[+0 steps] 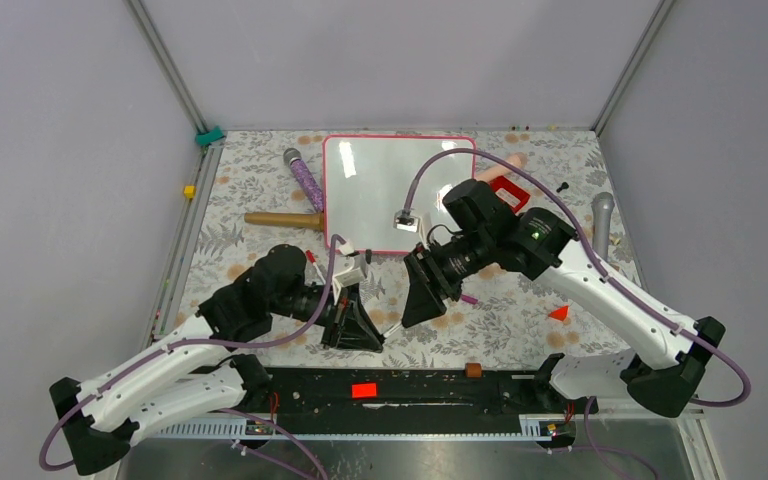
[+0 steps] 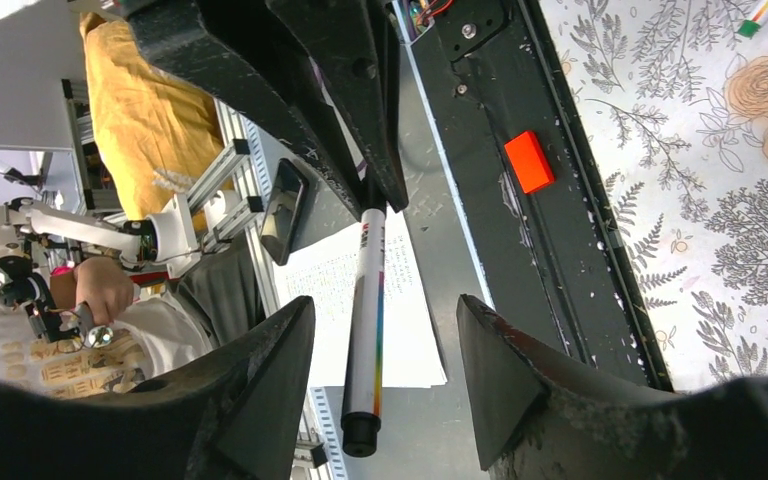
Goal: Write a sentence on the whiteboard
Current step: Open the pen cap from the whiteboard marker.
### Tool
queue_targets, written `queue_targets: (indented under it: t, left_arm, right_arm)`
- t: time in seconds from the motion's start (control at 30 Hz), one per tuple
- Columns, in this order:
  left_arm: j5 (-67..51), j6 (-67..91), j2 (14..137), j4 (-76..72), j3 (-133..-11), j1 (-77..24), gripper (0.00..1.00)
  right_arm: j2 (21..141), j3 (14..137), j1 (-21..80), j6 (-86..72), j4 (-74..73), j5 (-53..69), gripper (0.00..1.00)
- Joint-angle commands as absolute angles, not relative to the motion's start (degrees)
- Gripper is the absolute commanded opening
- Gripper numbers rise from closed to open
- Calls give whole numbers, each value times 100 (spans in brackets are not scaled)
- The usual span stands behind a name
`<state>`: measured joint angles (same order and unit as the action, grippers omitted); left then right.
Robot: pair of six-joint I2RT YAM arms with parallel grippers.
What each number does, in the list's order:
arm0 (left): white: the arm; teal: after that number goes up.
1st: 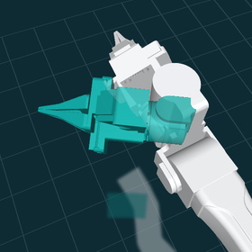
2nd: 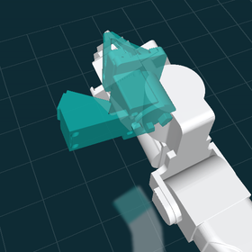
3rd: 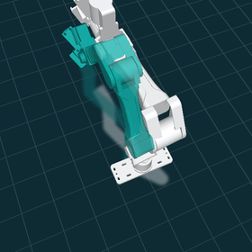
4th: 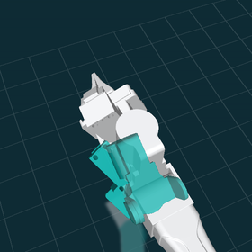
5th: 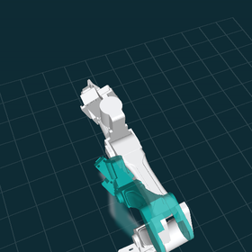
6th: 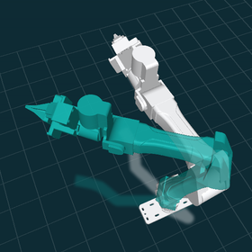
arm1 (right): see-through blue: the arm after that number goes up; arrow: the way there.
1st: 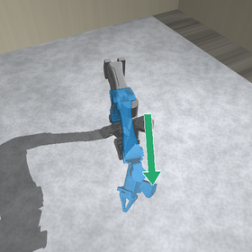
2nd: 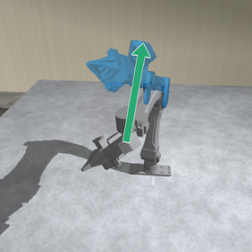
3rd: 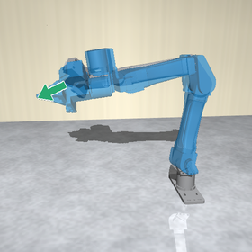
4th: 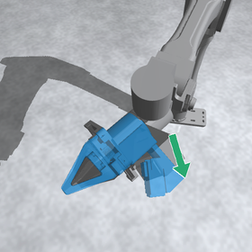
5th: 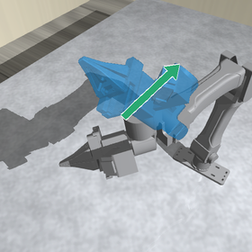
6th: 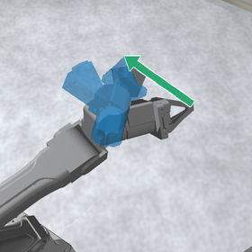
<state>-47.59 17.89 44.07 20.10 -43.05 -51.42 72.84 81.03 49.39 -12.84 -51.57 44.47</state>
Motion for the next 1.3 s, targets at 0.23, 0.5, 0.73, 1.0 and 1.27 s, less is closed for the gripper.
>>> queue_targets:
  t: [0.23, 0.5, 0.73, 1.0, 1.27]
  left_arm:
    - [-4764, 1668, 4533, 1855, -4577, -5227, 0]
    - [-4749, 1678, 4637, 1857, -4614, -5265, 0]
    - [-4695, 1652, 4666, 1856, -4649, -5291, 0]
    - [-4576, 1611, 4632, 1861, -4641, -5311, 0]
    - [-4475, 1624, 4656, 1750, -4618, -5326, 0]
  right_arm:
    - [7538, 8375, 5201, -1267, -4985, 4737, 57]
    - [7711, 8347, 5457, -1202, -5011, 4633, 49]
    - [7784, 8301, 5602, -1098, -5129, 4541, 42]
    - [7792, 8172, 5643, -998, -5222, 4439, 35]
    - [7723, 8112, 5643, -1096, -5076, 4252, 0]
